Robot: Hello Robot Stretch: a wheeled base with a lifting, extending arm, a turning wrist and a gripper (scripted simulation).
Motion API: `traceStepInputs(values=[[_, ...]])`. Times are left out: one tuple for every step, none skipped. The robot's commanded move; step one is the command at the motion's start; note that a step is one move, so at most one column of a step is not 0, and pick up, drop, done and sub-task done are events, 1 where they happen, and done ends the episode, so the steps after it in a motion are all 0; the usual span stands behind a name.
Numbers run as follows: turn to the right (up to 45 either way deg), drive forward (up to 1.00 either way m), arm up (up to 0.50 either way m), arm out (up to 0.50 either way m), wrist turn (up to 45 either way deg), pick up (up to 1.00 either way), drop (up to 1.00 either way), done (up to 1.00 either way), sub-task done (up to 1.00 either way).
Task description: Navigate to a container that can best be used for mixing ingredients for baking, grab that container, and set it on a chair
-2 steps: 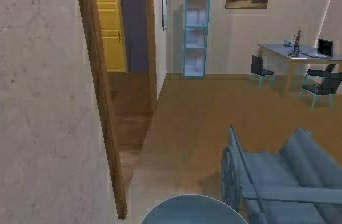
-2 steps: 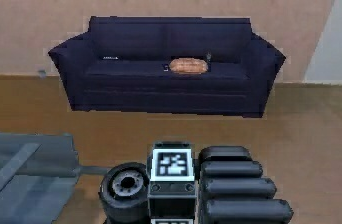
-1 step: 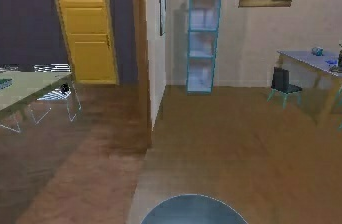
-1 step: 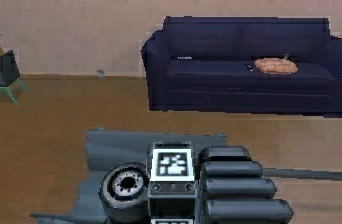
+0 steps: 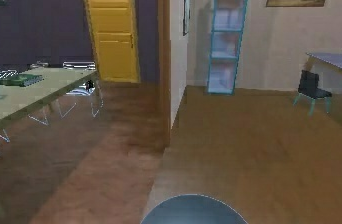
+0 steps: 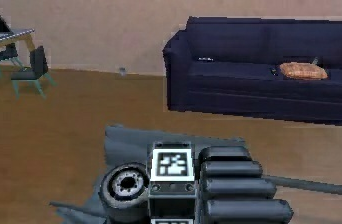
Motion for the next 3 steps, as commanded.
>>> traceStepInputs(values=[[0.0,0.3,0.0,0.0,0.0,0.0,0.0,0.0,0.0],[-33.0,0.0,0.0,0.0,0.0,0.0,0.0,0.0,0.0],[0.0,0.25,0.0,0.0,0.0,0.0,0.0,0.0,0.0]])
